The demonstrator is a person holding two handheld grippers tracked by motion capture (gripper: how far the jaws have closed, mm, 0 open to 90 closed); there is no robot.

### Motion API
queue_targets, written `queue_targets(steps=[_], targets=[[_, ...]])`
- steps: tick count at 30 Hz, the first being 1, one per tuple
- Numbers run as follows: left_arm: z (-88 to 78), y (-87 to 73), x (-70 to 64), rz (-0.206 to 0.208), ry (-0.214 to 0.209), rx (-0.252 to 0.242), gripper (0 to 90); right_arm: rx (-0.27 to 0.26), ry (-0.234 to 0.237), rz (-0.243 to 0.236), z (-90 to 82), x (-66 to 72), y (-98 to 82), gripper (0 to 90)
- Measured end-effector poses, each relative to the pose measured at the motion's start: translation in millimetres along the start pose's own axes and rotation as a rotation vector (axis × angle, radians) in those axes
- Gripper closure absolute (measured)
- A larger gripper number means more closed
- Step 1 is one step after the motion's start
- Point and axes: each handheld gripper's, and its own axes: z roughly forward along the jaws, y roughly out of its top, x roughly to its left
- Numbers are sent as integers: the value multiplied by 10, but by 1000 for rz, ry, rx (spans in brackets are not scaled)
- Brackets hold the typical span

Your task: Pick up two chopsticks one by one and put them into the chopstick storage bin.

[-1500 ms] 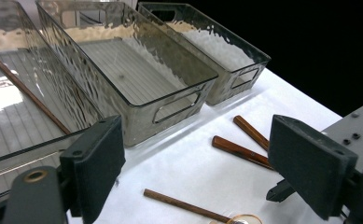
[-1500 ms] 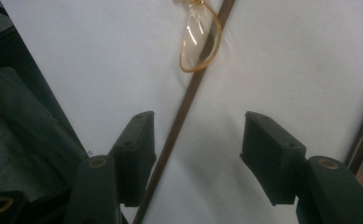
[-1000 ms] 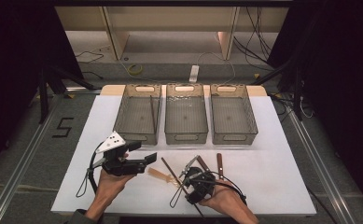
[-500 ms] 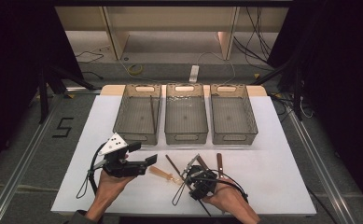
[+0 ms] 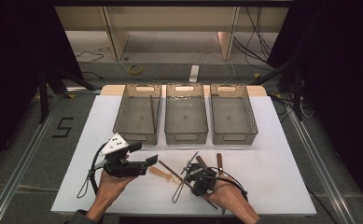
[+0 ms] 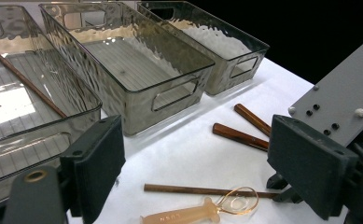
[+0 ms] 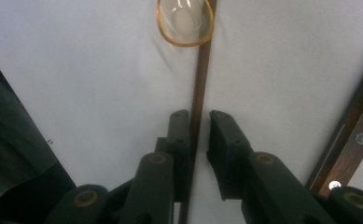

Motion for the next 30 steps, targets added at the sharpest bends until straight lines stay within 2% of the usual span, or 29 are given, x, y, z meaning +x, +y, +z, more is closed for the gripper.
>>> queue_targets(steps=[7, 12, 15, 18, 21, 26, 30], targets=[[1, -1, 4, -1, 2, 4, 184, -1, -11, -1, 3, -9, 4, 855], [13, -7, 9, -5, 6, 14, 184, -7, 10, -6, -2, -45, -9, 859], [14, -6, 11, -6, 7, 16, 184, -13, 2, -17, -13, -52, -17, 861], [13, -9, 17, -13, 11, 16, 184, -45, 2, -17, -56, -85, -27, 862], [18, -10, 26, -23, 11, 18, 184, -83, -2, 27, -140, -132, -45, 862], [21, -10, 35, -43, 1, 16, 184, -167, 4, 59, -252, -241, -87, 862], [36, -14, 23, -59, -11, 13, 184, -205, -11, 51, -296, -248, -88, 862]])
